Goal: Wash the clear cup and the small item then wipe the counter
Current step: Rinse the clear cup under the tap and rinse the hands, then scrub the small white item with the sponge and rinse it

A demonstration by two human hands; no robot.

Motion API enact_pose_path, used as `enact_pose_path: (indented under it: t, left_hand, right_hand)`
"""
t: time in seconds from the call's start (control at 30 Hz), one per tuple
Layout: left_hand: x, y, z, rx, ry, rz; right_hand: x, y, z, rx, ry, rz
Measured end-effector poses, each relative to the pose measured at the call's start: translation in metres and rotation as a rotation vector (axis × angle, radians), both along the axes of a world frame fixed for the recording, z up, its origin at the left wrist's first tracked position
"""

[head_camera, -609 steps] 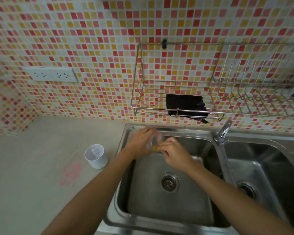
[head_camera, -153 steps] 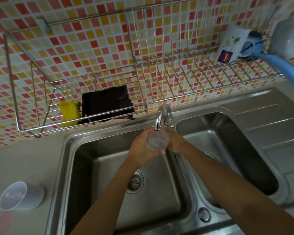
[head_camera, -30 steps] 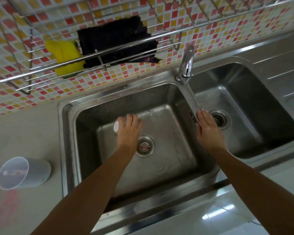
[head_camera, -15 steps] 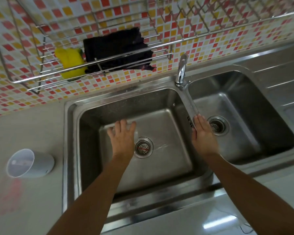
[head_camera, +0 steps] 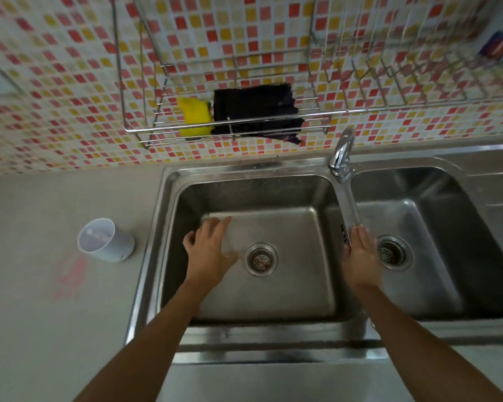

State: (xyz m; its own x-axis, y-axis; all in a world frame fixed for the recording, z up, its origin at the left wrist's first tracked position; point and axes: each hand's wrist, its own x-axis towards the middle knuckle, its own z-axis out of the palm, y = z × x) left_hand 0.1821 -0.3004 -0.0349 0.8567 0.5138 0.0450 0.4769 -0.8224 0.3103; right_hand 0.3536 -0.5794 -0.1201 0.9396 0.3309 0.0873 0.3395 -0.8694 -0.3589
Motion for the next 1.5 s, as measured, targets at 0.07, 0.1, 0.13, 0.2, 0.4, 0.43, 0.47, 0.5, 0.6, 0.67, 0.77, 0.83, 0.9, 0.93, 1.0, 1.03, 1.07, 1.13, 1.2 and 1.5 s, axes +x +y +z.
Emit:
enact_pose_path:
  t: [0.07,0.1,0.13,0.2,0.4,0.43,0.47,0.5,0.6,0.67,0.77,0.83,0.9,0.93,1.0,1.03,1.07,1.13,1.2,1.5]
  left_hand:
    - [-0.012,0.003,0.008,-0.117,-0.062,0.071]
    - [-0.018,0.006,0.012,-0.14,-0.08,0.093]
    - [-0.025,0.009,0.014,-0.151,-0.096,0.107]
    - [-0.041,0.018,0.017,-0.176,-0.138,0.138]
    - [-0.108,0.049,0.027,-0.306,-0.301,0.283]
    - [-0.121,0.056,0.027,-0.325,-0.323,0.326]
    - [-0.134,0.063,0.026,-0.337,-0.335,0.37]
    - [-0.147,0.07,0.024,-0.342,-0.341,0.41]
    - [-0.182,0.091,0.017,-0.363,-0.341,0.497]
    - [-0.201,0.104,0.013,-0.373,-0.338,0.539]
    - [-0.221,0.119,0.009,-0.381,-0.321,0.565]
    - [-0.23,0.127,0.005,-0.387,-0.293,0.559]
    - [-0.238,0.133,0.0,-0.41,-0.284,0.559]
    - [-0.242,0.136,-0.002,-0.428,-0.285,0.557]
    - [-0.247,0.142,-0.004,-0.443,-0.264,0.518]
    - [-0.249,0.145,-0.005,-0.432,-0.239,0.479]
    - [-0.25,0.148,-0.005,-0.418,-0.215,0.439]
    - [-0.25,0.153,-0.001,-0.406,-0.196,0.393]
    - [-0.247,0.162,0.006,-0.41,-0.254,0.404]
    - [-0.18,0.233,0.048,-0.111,-0.302,0.167]
  right_hand:
    - [-0.005,0.01,0.007,-0.014,-0.017,0.008]
    - [-0.01,0.018,0.011,0.001,-0.024,0.032]
    - [-0.017,0.026,0.014,0.04,-0.02,0.061]
    - [-0.036,0.05,0.026,0.149,0.04,0.1]
    - [-0.091,0.142,0.038,0.327,0.259,0.25]
    - [-0.099,0.158,0.04,0.333,0.275,0.292]
    - [-0.107,0.174,0.042,0.335,0.288,0.331]
    - [-0.115,0.191,0.048,0.335,0.305,0.364]
    - [-0.135,0.241,0.065,0.366,0.333,0.497]
    - [-0.148,0.273,0.075,0.373,0.352,0.574]
    - [-0.168,0.318,0.092,0.369,0.386,0.643]
    - [-0.18,0.347,0.101,0.356,0.396,0.674]
    - [-0.19,0.372,0.106,0.312,0.411,0.723]
    - [-0.194,0.383,0.108,0.29,0.423,0.746]
    - [-0.199,0.398,0.108,0.263,0.447,0.769]
    - [-0.201,0.403,0.109,0.25,0.454,0.765]
    - [-0.203,0.406,0.108,0.239,0.452,0.757]
    - [-0.204,0.41,0.109,0.222,0.432,0.742]
    - [-0.203,0.413,0.111,0.209,0.429,0.725]
    - [-0.207,0.421,0.122,0.203,0.462,0.705]
